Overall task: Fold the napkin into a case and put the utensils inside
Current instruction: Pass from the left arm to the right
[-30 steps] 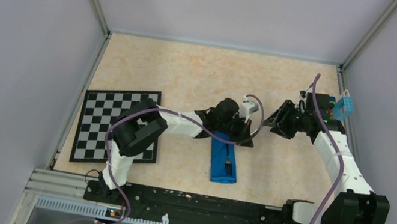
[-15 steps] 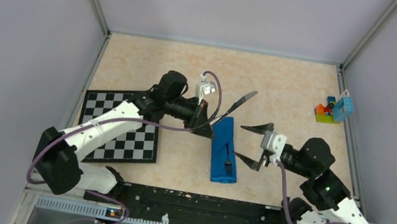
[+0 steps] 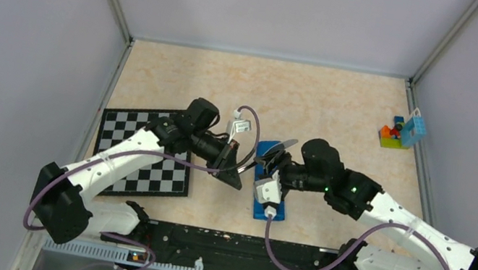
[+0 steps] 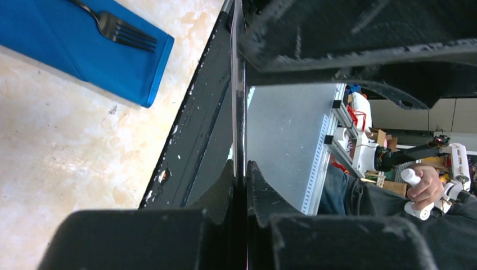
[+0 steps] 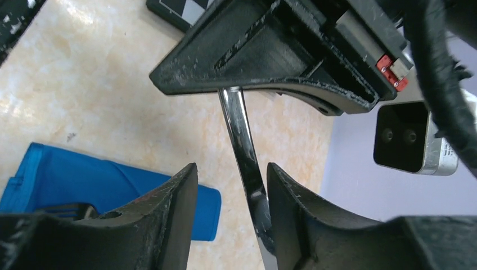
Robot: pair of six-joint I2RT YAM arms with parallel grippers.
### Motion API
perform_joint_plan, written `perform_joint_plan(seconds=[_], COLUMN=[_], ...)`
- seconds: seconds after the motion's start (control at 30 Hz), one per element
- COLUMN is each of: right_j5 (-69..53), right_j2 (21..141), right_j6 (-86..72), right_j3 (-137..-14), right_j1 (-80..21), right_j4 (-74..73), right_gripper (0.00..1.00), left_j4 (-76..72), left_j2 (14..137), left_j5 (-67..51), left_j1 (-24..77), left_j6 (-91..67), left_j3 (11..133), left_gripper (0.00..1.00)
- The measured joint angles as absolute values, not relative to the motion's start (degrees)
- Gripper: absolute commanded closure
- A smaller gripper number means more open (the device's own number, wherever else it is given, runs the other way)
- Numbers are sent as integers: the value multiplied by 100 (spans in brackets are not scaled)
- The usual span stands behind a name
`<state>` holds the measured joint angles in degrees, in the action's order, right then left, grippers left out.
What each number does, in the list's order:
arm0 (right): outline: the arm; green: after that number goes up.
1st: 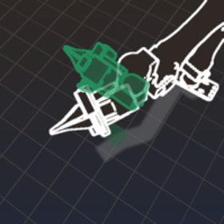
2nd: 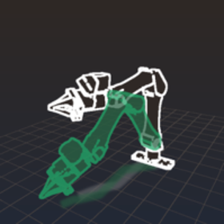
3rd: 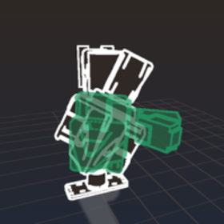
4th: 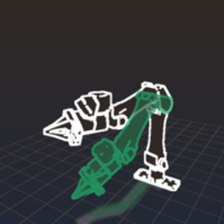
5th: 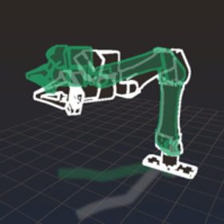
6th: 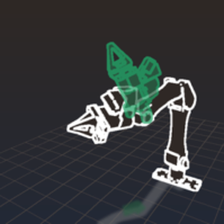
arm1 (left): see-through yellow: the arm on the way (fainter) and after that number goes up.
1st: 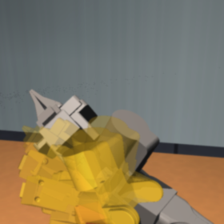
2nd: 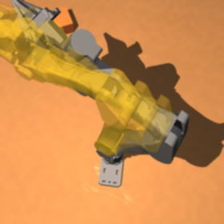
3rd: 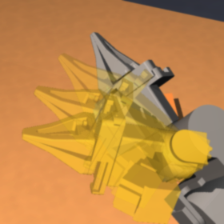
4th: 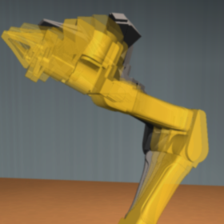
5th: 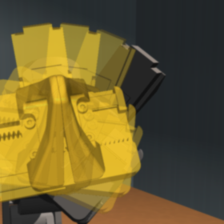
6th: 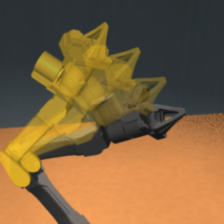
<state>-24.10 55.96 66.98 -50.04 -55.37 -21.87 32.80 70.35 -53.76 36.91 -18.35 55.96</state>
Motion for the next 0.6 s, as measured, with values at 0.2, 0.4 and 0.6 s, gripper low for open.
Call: perform_joint_plan(seconds=[0.2,0.4,0.6], right_j5=[-2287,-2250,-2231], right_j2=[5708,5795,5883], right_j6=[7126,7220,7242], right_j3=[-5037,-5039,-5076], right_j1=[-5537,-5537,-5537], right_j4=[-2259,-2228,-2165], right_gripper=[62,70,76], left_j4=[3535,3704,3780], left_j2=[6914,6904,6904], left_j5=[-5391,-5395,-5389], left_j1=[3691,3691,3691], left_j6=[-1750,-1699,-1699], left_j3=[5557,5557,5557], left_gripper=[100,100,100])
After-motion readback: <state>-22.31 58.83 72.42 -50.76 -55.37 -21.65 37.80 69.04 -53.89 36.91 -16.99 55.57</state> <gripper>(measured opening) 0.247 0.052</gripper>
